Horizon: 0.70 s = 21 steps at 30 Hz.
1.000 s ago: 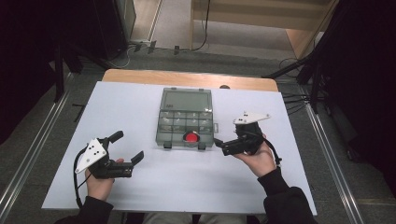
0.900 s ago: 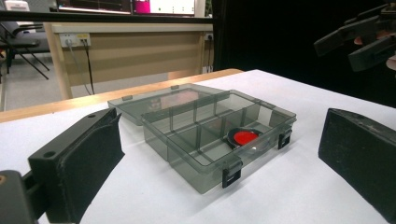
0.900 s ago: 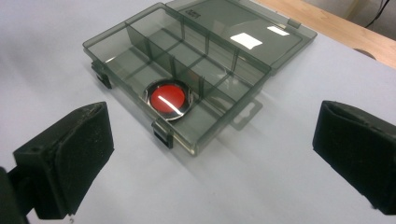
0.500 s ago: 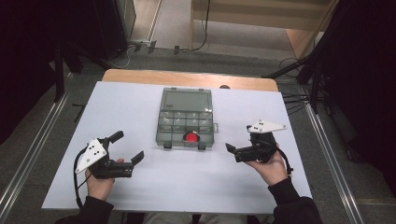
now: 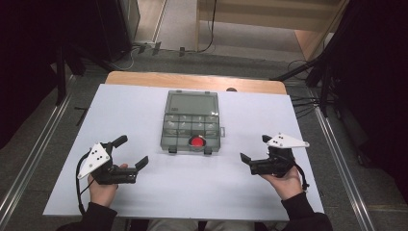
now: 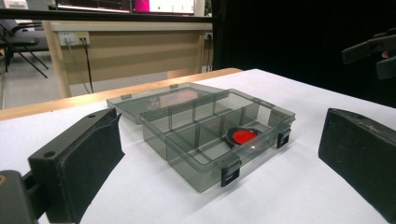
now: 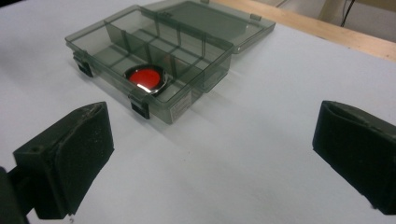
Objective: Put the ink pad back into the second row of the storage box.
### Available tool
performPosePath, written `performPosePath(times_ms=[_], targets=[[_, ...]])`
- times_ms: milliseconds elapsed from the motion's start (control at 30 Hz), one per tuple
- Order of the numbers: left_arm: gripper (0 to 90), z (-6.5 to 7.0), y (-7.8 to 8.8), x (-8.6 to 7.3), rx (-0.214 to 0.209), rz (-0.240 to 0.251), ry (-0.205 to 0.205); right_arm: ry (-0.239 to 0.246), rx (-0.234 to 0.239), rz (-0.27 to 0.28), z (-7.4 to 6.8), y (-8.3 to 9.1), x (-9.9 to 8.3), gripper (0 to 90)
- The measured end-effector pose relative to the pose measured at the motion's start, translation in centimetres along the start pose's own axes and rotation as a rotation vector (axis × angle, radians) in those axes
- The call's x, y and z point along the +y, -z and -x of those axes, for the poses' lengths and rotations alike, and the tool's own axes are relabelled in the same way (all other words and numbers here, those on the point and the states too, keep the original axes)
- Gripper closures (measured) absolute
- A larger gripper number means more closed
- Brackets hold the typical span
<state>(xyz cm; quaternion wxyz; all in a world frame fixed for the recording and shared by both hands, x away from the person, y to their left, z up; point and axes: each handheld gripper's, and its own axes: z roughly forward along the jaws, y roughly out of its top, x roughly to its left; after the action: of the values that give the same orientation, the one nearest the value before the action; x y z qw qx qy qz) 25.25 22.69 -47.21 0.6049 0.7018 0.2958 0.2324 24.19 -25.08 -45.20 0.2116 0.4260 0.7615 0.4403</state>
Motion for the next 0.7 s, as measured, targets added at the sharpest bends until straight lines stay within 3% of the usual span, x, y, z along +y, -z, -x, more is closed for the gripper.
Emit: performPosePath(times_ms=[433, 600, 700], targets=[[0.0, 0.0, 0.0, 0.0, 0.005, -0.004, -0.006, -0.034, -0.058, 0.118, 0.9, 1.5, -4.2, 0.0], [0.0, 0.2, 0.0, 0.0, 0.0, -0.004, -0.004, -0.011, -0.09, 0.225, 1.2, 2.4, -5.7, 0.0], [0.0, 0.2, -0.1, 0.0, 0.002, -0.005, -0.003, -0.026, -0.087, 0.259, 1.2, 2.4, -6.8, 0.0]])
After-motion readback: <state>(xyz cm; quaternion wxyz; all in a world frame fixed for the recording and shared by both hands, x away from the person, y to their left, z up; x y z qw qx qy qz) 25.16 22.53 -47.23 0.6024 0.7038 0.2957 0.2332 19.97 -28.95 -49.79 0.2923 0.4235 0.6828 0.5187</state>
